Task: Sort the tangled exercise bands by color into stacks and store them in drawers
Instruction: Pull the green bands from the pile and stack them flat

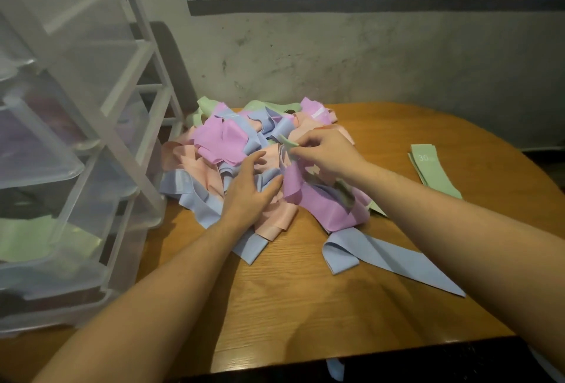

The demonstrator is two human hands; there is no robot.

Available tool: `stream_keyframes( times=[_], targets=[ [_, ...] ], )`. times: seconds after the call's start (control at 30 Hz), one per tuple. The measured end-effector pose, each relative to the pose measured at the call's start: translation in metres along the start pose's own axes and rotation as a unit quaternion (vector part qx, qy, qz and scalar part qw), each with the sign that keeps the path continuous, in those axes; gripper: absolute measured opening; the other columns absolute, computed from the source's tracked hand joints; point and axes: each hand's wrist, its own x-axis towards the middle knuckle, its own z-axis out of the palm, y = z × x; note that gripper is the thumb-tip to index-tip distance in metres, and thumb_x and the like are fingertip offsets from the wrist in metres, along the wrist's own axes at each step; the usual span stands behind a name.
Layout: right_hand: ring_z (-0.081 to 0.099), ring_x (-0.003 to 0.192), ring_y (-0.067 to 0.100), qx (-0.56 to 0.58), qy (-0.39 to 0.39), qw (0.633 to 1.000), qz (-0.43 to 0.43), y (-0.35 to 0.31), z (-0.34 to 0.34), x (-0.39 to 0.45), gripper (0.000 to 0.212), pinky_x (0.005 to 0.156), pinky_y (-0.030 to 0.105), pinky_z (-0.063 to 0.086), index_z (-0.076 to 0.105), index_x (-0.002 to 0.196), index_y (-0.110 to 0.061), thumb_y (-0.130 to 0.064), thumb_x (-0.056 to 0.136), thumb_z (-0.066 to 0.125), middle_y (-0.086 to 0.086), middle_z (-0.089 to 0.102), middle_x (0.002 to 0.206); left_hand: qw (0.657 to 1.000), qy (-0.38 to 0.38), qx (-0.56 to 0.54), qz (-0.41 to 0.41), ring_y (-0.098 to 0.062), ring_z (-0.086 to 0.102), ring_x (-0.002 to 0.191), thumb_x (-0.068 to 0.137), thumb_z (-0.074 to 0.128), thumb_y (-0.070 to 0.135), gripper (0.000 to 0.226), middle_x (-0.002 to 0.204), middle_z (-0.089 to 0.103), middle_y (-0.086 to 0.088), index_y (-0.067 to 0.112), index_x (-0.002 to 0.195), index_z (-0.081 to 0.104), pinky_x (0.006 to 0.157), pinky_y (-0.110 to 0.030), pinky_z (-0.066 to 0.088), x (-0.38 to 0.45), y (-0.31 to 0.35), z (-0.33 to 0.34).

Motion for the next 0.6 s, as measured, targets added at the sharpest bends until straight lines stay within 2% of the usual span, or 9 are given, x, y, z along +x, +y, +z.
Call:
stream_keyframes(
  times=[0.07,0.17,0.27,0.37,0.43,0.53,0.6],
  targets=[
    [0.059,0.062,-0.006,-0.002,-0.002,1.000,-0.004,-0.004,-0.005,-0.005,0.010,0.058,0.011,0.048,0.078,0.085,-0.010,-0.018,0.088,0.073,-0.006,0.069,0.072,0.999,-0.010,-0.035,0.015,-0.008,0.055,0.117,0.082,0.059,0.064,0.065,0.133,0.049,0.014,0.036,0.137,0.041,0.096,-0.041,0.053,0.002,0.008,0.001],
    [0.059,0.062,-0.006,0.001,-0.007,1.000,-0.017,-0.006,-0.009,-0.011,0.012,0.064,0.014,0.051,0.078,0.089,-0.005,-0.017,0.088,0.074,-0.004,0.070,0.076,0.996,-0.025,-0.082,0.036,-0.005,0.053,0.121,0.086,0.068,0.052,0.058,0.135,0.049,0.012,0.037,0.136,0.042,0.101,-0.034,0.051,0.004,0.024,0.003],
    [0.059,0.064,-0.007,0.016,-0.013,0.999,-0.029,-0.012,-0.012,-0.019,0.013,0.062,0.009,0.047,0.077,0.089,-0.004,-0.018,0.087,0.076,-0.004,0.070,0.077,0.990,-0.044,-0.127,0.039,-0.004,0.054,0.124,0.092,0.072,0.034,0.055,0.131,0.055,0.015,0.042,0.134,0.039,0.105,-0.031,0.049,0.002,0.040,0.006],
    [0.063,0.068,-0.002,0.050,-0.024,0.998,-0.022,-0.019,-0.016,-0.026,0.014,0.063,0.013,0.049,0.075,0.082,-0.010,-0.023,0.084,0.080,-0.002,0.073,0.079,0.984,-0.042,-0.172,0.031,-0.004,0.057,0.122,0.094,0.069,0.020,0.050,0.125,0.059,0.015,0.028,0.137,0.044,0.105,-0.034,0.049,-0.002,0.050,0.012],
    [0.063,0.067,-0.004,0.069,-0.038,0.997,-0.018,-0.023,-0.020,-0.032,0.014,0.062,0.012,0.047,0.073,0.080,-0.011,-0.022,0.084,0.081,-0.005,0.071,0.075,0.980,-0.030,-0.195,0.034,-0.007,0.061,0.116,0.095,0.064,0.014,0.042,0.117,0.064,0.018,0.019,0.135,0.050,0.101,-0.036,0.052,-0.005,0.056,0.015],
    [0.063,0.067,-0.005,0.121,-0.019,0.992,-0.004,-0.025,-0.027,-0.037,0.021,0.061,0.010,0.046,0.072,0.080,-0.005,-0.024,0.083,0.081,-0.006,0.068,0.072,0.977,-0.022,-0.210,0.042,-0.004,0.063,0.110,0.101,0.058,0.013,0.030,0.109,0.066,0.027,0.022,0.130,0.056,0.093,-0.026,0.052,-0.009,0.071,0.015],
    [0.064,0.070,0.000,0.146,-0.006,0.989,0.010,-0.025,-0.030,-0.037,0.030,0.064,0.013,0.049,0.071,0.085,0.002,-0.027,0.083,0.081,-0.003,0.069,0.075,0.972,-0.022,-0.233,0.026,-0.005,0.066,0.106,0.101,0.058,0.013,0.029,0.108,0.069,0.019,0.026,0.128,0.057,0.090,-0.023,0.052,-0.008,0.079,0.013]
  ],
)
